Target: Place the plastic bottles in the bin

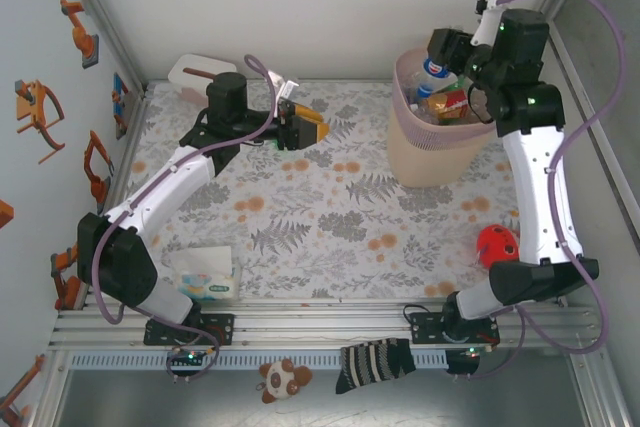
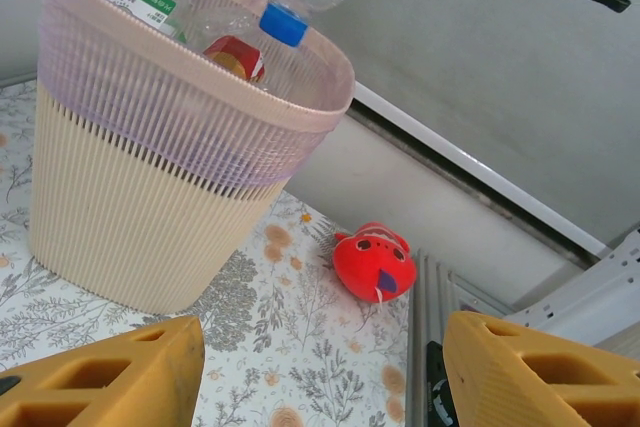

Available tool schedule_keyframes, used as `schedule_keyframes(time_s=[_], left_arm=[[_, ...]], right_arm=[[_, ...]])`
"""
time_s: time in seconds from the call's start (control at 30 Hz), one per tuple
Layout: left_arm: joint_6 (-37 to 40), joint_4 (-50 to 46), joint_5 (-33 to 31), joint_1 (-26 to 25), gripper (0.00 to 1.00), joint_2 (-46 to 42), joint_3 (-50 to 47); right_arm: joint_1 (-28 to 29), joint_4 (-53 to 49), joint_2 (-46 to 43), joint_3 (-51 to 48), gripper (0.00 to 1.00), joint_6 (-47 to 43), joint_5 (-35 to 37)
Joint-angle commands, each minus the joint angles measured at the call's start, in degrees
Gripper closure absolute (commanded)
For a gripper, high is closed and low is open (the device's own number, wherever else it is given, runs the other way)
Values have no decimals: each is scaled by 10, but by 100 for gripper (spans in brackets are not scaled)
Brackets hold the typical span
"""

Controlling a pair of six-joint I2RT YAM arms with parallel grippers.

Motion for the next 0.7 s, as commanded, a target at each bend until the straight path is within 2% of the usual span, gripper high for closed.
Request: schedule_keyframes(time_s=[0.0,0.13,0.33,0.5,0.67], left_arm=[[-5,6,5,-1,36,-4,10],[-7,0,5,-2,36,-2,15],[-8,-5,2,-2,37,-5,15],[-4,-15,-4,-4,36,-10,11],[1,-23,-9,-4,36,-12,6]], right_arm=[[-2,138,-7,-51,59,-29,93],[-5,230,23,-80,59,-36,111],[-10,309,94,-80,60,-7,70],[-13,310,145,-69,61,14,29],[-17,303,161,-98,63,30,-1]])
